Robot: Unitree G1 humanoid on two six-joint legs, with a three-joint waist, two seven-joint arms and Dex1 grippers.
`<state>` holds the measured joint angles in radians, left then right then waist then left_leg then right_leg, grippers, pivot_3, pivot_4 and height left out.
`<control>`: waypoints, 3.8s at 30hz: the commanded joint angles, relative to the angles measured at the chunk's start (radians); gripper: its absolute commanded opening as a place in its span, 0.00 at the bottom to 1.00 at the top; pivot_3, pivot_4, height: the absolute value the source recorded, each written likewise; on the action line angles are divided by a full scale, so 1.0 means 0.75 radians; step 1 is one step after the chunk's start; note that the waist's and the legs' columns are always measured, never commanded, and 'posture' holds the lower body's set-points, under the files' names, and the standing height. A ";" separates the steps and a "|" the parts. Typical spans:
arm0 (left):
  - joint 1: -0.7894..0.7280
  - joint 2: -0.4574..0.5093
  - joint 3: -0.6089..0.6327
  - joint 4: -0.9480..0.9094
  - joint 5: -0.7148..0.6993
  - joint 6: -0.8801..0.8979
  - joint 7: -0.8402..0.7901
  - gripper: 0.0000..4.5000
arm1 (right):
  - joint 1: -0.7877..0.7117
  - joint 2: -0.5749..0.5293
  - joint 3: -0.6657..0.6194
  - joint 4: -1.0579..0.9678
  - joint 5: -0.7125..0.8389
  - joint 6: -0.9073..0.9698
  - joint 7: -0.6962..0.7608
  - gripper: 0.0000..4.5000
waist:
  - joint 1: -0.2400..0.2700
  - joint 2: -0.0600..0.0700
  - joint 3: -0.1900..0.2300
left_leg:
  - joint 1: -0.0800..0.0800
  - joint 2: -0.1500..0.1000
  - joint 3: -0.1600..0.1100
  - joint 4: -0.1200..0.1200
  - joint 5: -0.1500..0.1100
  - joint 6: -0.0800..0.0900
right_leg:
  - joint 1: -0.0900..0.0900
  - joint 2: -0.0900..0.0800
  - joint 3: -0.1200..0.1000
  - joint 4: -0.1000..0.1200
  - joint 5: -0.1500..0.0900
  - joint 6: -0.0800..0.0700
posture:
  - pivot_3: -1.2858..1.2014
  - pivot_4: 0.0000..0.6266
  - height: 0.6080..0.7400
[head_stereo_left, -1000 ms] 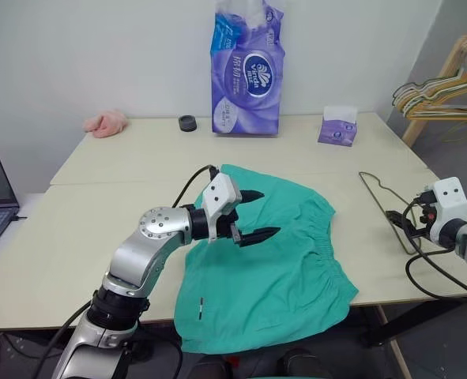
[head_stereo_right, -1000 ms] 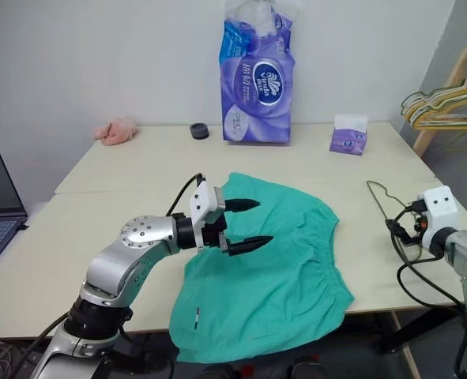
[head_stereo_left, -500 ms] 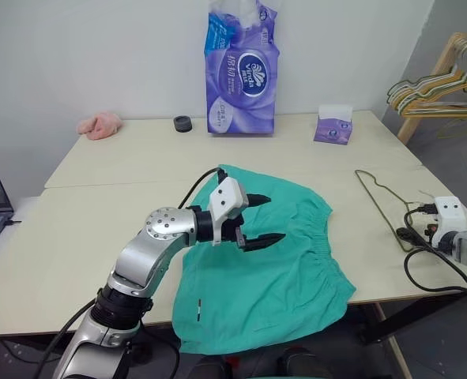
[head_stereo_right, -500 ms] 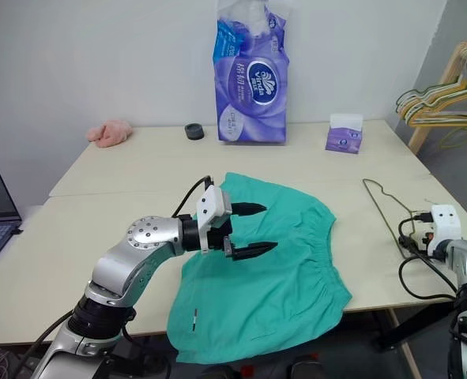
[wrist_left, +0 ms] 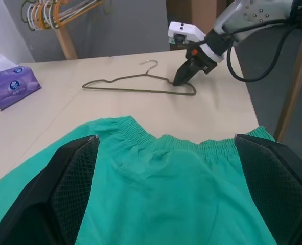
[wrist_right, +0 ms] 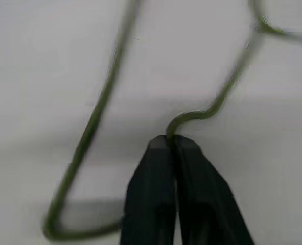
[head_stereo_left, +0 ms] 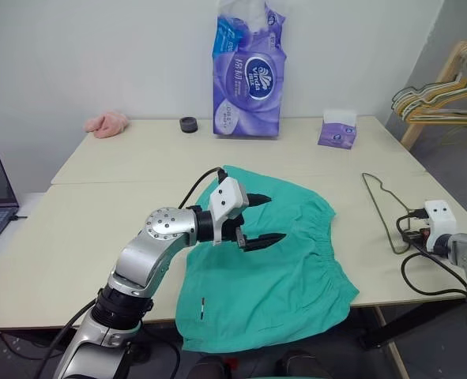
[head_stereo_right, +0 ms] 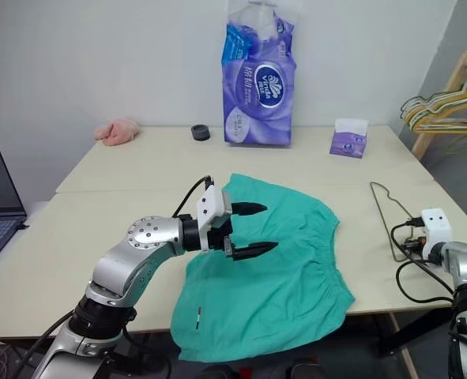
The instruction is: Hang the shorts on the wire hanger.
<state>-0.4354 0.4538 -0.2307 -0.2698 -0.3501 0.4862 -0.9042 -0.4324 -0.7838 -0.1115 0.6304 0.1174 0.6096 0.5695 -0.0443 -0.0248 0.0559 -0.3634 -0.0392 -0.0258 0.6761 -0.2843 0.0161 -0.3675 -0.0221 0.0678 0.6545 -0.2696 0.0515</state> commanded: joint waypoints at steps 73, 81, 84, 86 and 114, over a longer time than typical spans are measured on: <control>-0.293 0.287 -0.054 0.660 0.091 0.129 -0.727 0.00 | 0.206 -0.207 0.371 -1.103 -0.618 -1.570 0.175 0.46 | -0.060 0.016 0.022 | -0.023 -0.001 0.003 0.005 -0.004 0.003 | -0.028 0.000 0.003 0.010 0.008 0.000 | 0.46 0.09 1.00; -0.244 0.284 -0.047 0.567 0.098 -0.015 -0.707 0.00 | 0.372 -0.184 0.197 -1.338 0.008 -0.849 0.328 0.66 | -0.057 0.015 0.023 | -0.023 0.000 0.003 0.005 -0.004 0.003 | -0.028 -0.001 0.003 0.010 0.008 0.000 | 0.45 0.10 1.00; -0.214 0.311 -0.066 0.472 0.115 -0.095 -0.731 0.00 | 0.376 -0.209 0.124 -1.468 0.230 -0.409 0.342 0.66 | -0.057 0.015 0.023 | -0.023 0.000 0.002 0.006 -0.004 0.003 | -0.028 -0.002 0.003 0.010 0.008 0.000 | 0.45 0.10 1.00; -0.206 0.317 -0.075 0.435 0.128 -0.129 -0.737 0.00 | 0.383 -0.253 0.110 -1.521 0.296 -0.238 0.380 0.66 | -0.057 0.015 0.023 | -0.023 0.001 0.001 0.006 -0.004 0.003 | -0.028 -0.002 0.002 0.010 0.008 0.000 | 0.45 0.10 1.00; -0.212 0.280 -0.136 0.335 0.181 -0.294 -0.734 0.00 | 0.176 -0.341 0.414 -1.566 0.453 0.377 0.550 0.01 | -0.058 0.014 0.024 | -0.024 0.001 0.002 0.005 -0.004 0.003 | -0.028 -0.003 0.001 0.006 0.008 0.001 | 0.46 0.10 1.00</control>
<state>-0.5829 0.6725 -0.3379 0.0092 -0.2097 0.2763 -1.4625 -0.2920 -1.0391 0.2227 -0.5385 0.4532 0.8863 0.9840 -0.0876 -0.0141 0.0741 -0.3817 -0.0386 -0.0246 0.6797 -0.2872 0.0182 -0.3888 -0.0241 0.0685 0.6591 -0.2637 0.0520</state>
